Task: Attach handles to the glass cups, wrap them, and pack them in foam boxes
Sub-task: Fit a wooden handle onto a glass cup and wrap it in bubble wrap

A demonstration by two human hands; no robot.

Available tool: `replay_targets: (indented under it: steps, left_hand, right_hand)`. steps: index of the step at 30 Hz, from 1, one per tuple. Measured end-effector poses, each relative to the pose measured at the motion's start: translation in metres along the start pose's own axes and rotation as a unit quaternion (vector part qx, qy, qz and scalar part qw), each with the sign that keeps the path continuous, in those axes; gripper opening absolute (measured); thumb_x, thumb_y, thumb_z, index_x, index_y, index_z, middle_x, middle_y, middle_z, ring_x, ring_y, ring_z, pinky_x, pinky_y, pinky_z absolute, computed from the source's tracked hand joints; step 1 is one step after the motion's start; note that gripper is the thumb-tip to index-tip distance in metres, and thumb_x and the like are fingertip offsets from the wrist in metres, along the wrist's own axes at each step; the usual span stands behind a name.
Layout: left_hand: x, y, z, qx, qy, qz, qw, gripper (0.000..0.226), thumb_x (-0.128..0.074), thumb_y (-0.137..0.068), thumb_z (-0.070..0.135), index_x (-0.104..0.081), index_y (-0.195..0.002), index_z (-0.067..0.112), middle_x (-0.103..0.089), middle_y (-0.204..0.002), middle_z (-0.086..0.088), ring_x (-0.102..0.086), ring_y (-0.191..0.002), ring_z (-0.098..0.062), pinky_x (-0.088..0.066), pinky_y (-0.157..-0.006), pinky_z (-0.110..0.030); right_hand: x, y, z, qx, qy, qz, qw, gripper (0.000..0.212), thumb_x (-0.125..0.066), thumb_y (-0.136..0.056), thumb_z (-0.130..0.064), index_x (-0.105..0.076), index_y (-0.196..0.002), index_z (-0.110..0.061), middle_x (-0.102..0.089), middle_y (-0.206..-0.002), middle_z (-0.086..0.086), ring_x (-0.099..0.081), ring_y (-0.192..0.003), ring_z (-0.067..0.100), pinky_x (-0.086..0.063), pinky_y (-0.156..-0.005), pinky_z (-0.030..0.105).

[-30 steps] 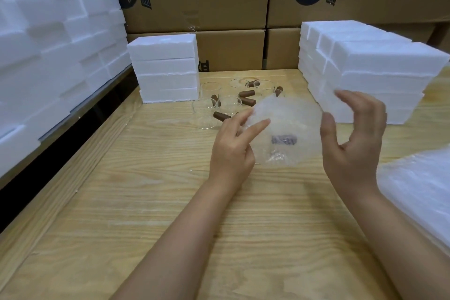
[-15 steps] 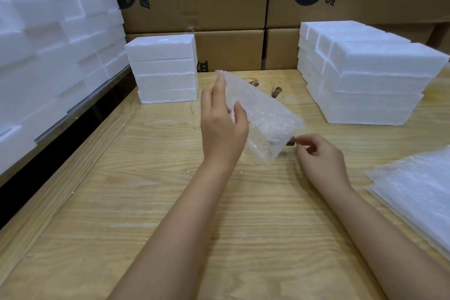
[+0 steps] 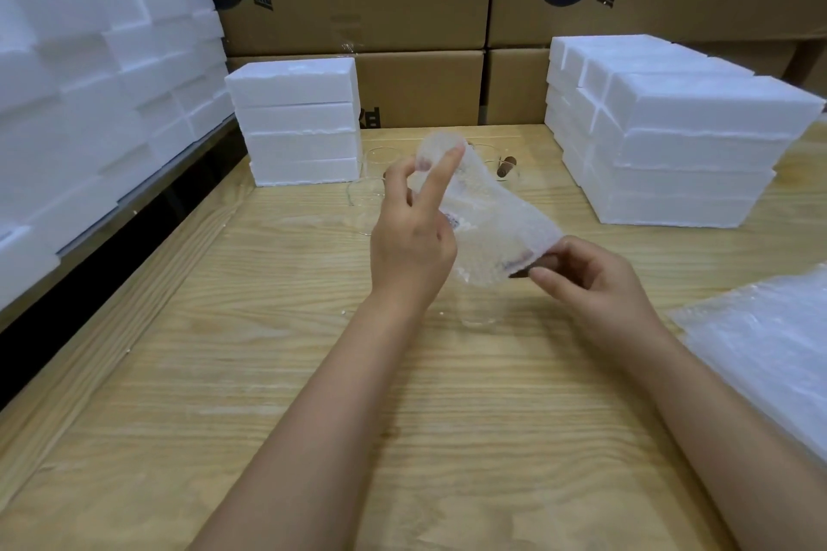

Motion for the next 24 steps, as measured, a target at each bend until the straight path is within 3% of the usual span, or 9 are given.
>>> replay_targets:
  steps: [3, 6, 8, 10, 12, 15, 18, 22, 24]
  left_hand:
    - [-0.003, 0.000, -0.001, 0.003, 0.005, -0.028, 1.000, 0.063, -0.048, -0.076, -0.020, -0.060, -0.129, 0.012, -0.049, -0.121, -0.020, -0.050, -0.072, -0.028, -0.053, -0.052, -0.041]
    - [-0.006, 0.002, 0.000, 0.003, 0.011, -0.047, 0.999, 0.061, -0.046, -0.074, -0.023, -0.061, -0.126, 0.007, -0.050, -0.121, -0.022, -0.052, -0.076, -0.031, -0.053, -0.055, -0.041]
    - [-0.007, 0.003, 0.000, 0.003, 0.013, -0.059, 0.998, 0.064, -0.045, -0.074, -0.024, -0.058, -0.129, 0.006, -0.050, -0.123, -0.021, -0.054, -0.080, -0.031, -0.053, -0.059, -0.041]
    - [-0.010, 0.005, 0.001, 0.002, 0.009, -0.079, 0.997, 0.067, -0.047, -0.075, -0.024, -0.055, -0.134, 0.008, -0.049, -0.127, -0.019, -0.053, -0.083, -0.029, -0.053, -0.062, -0.042]
    - [-0.014, 0.006, 0.003, 0.004, 0.011, -0.099, 0.995, 0.070, -0.051, -0.075, -0.023, -0.051, -0.137, 0.009, -0.048, -0.129, -0.017, -0.054, -0.089, -0.028, -0.054, -0.066, -0.046]
    - [-0.020, 0.008, 0.004, 0.008, 0.062, -0.138, 0.988, 0.066, -0.061, -0.076, -0.013, -0.049, -0.138, 0.007, -0.049, -0.131, -0.015, -0.055, -0.104, -0.031, -0.052, -0.080, -0.050]
    - [-0.023, 0.009, 0.005, 0.023, 0.140, -0.155, 0.978, 0.065, -0.063, -0.079, 0.007, -0.046, -0.141, 0.013, -0.052, -0.130, -0.004, -0.054, -0.114, -0.023, -0.048, -0.090, -0.034]
    - [-0.022, 0.006, -0.007, 0.090, 0.179, -0.094, 0.975, 0.080, -0.065, -0.083, -0.003, -0.031, -0.139, 0.043, -0.063, -0.106, 0.011, -0.059, -0.089, -0.004, -0.049, -0.072, -0.014]
    - [-0.022, 0.005, -0.011, 0.122, 0.223, -0.074, 0.964, 0.076, -0.065, -0.084, 0.000, -0.033, -0.139, 0.041, -0.064, -0.100, 0.015, -0.059, -0.087, 0.002, -0.046, -0.070, -0.010]
  right_hand:
    - [0.017, 0.003, -0.012, 0.005, -0.086, -0.025, 0.996, 0.011, -0.064, -0.077, -0.013, -0.068, -0.086, -0.015, -0.072, -0.077, -0.003, -0.060, -0.070, 0.007, -0.045, -0.066, 0.014]
    - [0.028, 0.003, -0.014, -0.021, -0.159, -0.058, 0.985, 0.011, -0.066, -0.076, -0.012, -0.074, -0.080, -0.019, -0.069, -0.074, 0.005, -0.046, -0.076, 0.027, -0.037, -0.068, 0.027]
    - [0.030, 0.003, -0.017, -0.030, -0.211, -0.069, 0.975, 0.016, -0.061, -0.077, -0.011, -0.075, -0.079, -0.018, -0.067, -0.075, 0.009, -0.051, -0.078, 0.028, -0.040, -0.070, 0.029]
    - [0.027, 0.003, -0.025, -0.016, -0.252, -0.075, 0.965, 0.024, -0.052, -0.078, -0.010, -0.075, -0.080, -0.017, -0.067, -0.076, 0.004, -0.059, -0.074, 0.018, -0.045, -0.068, 0.024]
    - [0.022, 0.004, -0.034, 0.007, -0.283, -0.077, 0.956, 0.011, -0.065, -0.078, -0.016, -0.075, -0.083, -0.017, -0.068, -0.078, 0.002, -0.058, -0.073, 0.015, -0.047, -0.069, 0.022]
    - [0.013, 0.003, -0.043, 0.033, -0.289, -0.053, 0.955, 0.020, -0.077, -0.071, -0.032, -0.076, -0.086, -0.019, -0.068, -0.080, 0.001, -0.052, -0.073, 0.017, -0.045, -0.068, 0.022]
    - [0.007, 0.004, -0.047, 0.052, -0.261, -0.007, 0.964, 0.027, -0.080, -0.067, -0.036, -0.075, -0.089, -0.020, -0.065, -0.081, 0.003, -0.050, -0.071, 0.014, -0.041, -0.066, 0.021]
    - [0.018, 0.004, -0.040, 0.038, -0.169, 0.080, 0.982, 0.020, -0.068, -0.073, -0.025, -0.071, -0.092, -0.020, -0.066, -0.080, -0.005, -0.054, -0.075, 0.013, -0.043, -0.073, 0.023]
    - [0.027, 0.004, -0.041, 0.046, -0.134, 0.113, 0.983, 0.018, -0.065, -0.078, -0.020, -0.069, -0.095, -0.019, -0.069, -0.084, -0.008, -0.059, -0.079, 0.008, -0.046, -0.074, 0.019]
Point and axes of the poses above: each hand's wrist, its own y-axis away from the middle knuckle, its own x-axis out of the back of the hand, z = x × y, the point moved 5 cm from there along -y, towards the middle knuckle
